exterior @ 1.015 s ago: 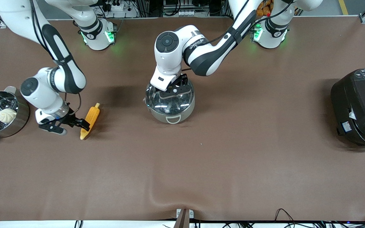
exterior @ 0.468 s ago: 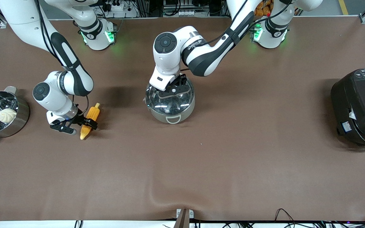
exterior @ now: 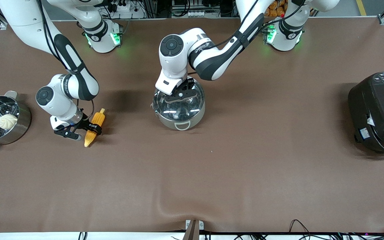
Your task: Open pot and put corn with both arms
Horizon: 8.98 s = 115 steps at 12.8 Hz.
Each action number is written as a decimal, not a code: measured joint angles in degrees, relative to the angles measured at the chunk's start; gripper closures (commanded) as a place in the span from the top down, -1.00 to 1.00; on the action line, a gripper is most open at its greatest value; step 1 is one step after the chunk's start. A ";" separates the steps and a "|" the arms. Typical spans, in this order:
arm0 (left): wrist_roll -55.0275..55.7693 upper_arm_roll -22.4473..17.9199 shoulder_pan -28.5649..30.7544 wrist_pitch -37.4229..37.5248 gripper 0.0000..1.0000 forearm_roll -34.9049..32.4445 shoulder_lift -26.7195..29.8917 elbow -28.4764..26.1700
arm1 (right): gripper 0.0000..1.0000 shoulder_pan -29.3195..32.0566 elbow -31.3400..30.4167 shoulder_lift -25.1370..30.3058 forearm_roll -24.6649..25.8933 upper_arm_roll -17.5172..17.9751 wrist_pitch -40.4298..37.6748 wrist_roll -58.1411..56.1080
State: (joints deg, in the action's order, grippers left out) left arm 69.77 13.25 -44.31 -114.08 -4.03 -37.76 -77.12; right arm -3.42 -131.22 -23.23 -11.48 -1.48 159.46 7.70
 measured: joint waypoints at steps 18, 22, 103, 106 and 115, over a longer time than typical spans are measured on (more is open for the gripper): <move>-4.50 -0.22 11.87 15.51 -1.00 -0.03 17.55 -4.10 | -0.46 -0.38 25.61 10.83 0.58 3.25 -46.23 7.25; -14.66 -0.26 21.34 15.48 -1.00 0.15 26.62 -14.13 | -0.43 -1.27 30.70 10.82 3.71 11.60 -49.52 18.99; -65.21 -2.07 45.68 23.70 1.00 1.95 38.59 -14.13 | 0.89 0.44 39.55 20.16 11.54 -3.52 -55.22 -7.92; -66.41 -2.97 46.07 24.68 1.00 1.95 39.11 -14.15 | 0.89 0.44 38.60 20.16 11.54 -3.51 -55.37 -7.91; -66.73 -4.38 46.06 25.84 1.00 1.95 39.60 -12.94 | 0.89 0.48 38.15 20.46 11.47 -2.41 -55.76 -7.14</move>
State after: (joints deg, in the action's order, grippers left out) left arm 3.05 8.87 1.75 -88.24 -2.08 1.84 -90.06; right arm -2.94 -93.06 -2.77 -0.02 -3.89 103.70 0.55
